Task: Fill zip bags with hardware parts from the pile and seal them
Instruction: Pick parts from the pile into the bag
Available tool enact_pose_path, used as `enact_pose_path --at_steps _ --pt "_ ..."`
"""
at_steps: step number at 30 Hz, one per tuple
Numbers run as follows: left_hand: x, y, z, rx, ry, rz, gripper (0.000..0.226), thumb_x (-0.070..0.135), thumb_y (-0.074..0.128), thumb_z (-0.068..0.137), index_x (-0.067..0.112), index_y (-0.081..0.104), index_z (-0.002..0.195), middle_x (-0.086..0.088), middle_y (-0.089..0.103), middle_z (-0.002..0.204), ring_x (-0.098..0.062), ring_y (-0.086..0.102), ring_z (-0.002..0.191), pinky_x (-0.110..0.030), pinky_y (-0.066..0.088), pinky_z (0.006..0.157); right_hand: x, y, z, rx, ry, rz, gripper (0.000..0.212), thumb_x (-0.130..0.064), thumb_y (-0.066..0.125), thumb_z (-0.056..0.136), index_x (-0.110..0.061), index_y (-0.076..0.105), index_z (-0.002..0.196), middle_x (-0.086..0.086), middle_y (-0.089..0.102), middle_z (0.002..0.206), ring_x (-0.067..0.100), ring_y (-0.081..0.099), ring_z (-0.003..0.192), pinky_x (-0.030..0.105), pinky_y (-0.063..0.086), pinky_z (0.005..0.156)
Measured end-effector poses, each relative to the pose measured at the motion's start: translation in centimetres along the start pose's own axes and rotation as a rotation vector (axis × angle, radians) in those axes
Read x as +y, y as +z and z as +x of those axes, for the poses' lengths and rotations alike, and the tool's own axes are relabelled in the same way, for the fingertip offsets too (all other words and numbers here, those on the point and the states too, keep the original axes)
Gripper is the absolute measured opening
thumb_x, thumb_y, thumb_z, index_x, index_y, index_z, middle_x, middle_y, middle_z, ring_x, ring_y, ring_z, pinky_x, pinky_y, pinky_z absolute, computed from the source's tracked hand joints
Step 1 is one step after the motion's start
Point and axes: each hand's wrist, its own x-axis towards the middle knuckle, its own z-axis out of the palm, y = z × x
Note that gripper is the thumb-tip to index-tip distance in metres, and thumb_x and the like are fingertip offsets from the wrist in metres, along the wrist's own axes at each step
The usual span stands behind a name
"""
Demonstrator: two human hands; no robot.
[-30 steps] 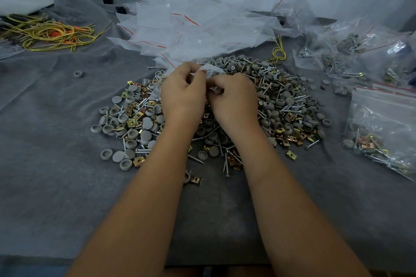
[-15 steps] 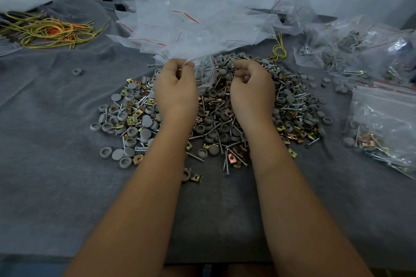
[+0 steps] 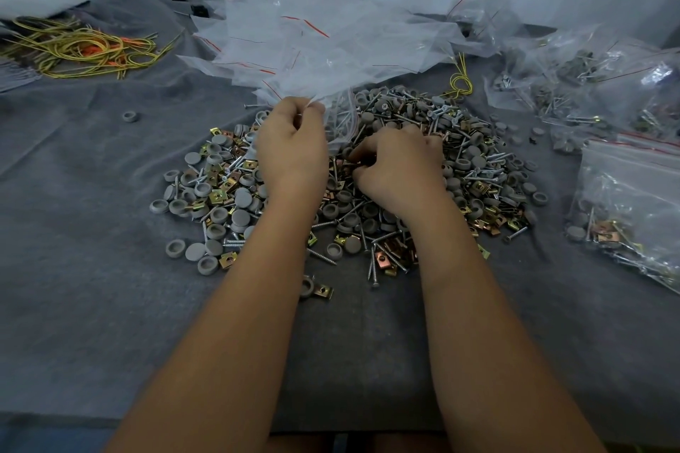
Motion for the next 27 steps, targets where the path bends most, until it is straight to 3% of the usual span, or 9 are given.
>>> enact_pose_path --at_steps 3,11,17,20,23,27 --pt "-0.1 0.0 0.0 -0.002 0.004 -0.003 0.018 0.022 0.052 0.088 0.012 0.066 0.083 0.011 0.037 0.043 -0.007 0.029 0.043 -0.028 0.024 0.051 0.0 0.0 0.0 0.007 -0.016 -0.012 0.019 -0.028 0.061 0.081 -0.034 0.074 0.093 -0.011 0.048 0.081 0.023 0.040 0.117 0.040 0.023 0.090" --pt "-0.1 0.2 0.0 0.010 0.004 0.003 0.022 0.022 0.053 0.087 0.005 0.066 0.086 0.011 0.037 0.046 -0.009 0.030 0.045 -0.028 0.025 0.053 0.0 0.0 -0.1 0.011 -0.026 -0.004 0.007 -0.037 0.063 0.081 -0.030 0.064 0.080 -0.011 0.047 0.081 0.024 0.043 0.114 0.041 0.024 0.090" --pt "-0.1 0.2 0.0 0.004 0.006 0.004 0.023 0.022 0.053 0.087 0.004 0.066 0.086 0.011 0.036 0.043 -0.006 0.028 0.042 -0.028 0.027 0.053 0.0 0.1 0.0 0.188 -0.067 0.027 0.008 -0.031 0.063 0.085 -0.025 0.064 0.089 -0.004 0.064 0.087 0.024 0.055 0.100 0.039 0.034 0.092" --pt "-0.1 0.2 0.0 0.002 0.006 0.006 0.022 0.021 0.053 0.089 0.004 0.066 0.087 0.011 0.038 0.046 -0.005 0.029 0.043 -0.028 0.028 0.054 -0.3 -0.1 -0.3 0.310 -0.035 0.244 0.004 -0.025 0.064 0.080 -0.022 0.061 0.080 -0.006 0.061 0.072 0.021 0.059 0.079 0.038 0.049 0.081" --pt "0.0 0.2 0.0 -0.003 0.009 0.017 0.019 0.020 0.055 0.091 0.006 0.067 0.087 0.012 0.038 0.042 -0.004 0.029 0.042 -0.028 0.027 0.052 -0.7 -0.4 -0.5 0.474 0.022 0.464 0.010 -0.015 0.063 0.077 -0.021 0.057 0.073 -0.009 0.053 0.062 0.019 0.055 0.066 0.033 0.048 0.059" --pt "0.2 0.1 -0.1 -0.006 0.020 0.030 0.018 0.019 0.056 0.092 0.007 0.068 0.087 0.011 0.037 0.048 -0.006 0.031 0.046 -0.028 0.028 0.054 -0.9 -1.0 -0.7 0.630 -0.036 0.792 0.014 -0.005 0.063 0.078 -0.019 0.061 0.078 -0.006 0.060 0.070 0.010 0.058 0.066 0.023 0.048 0.058"
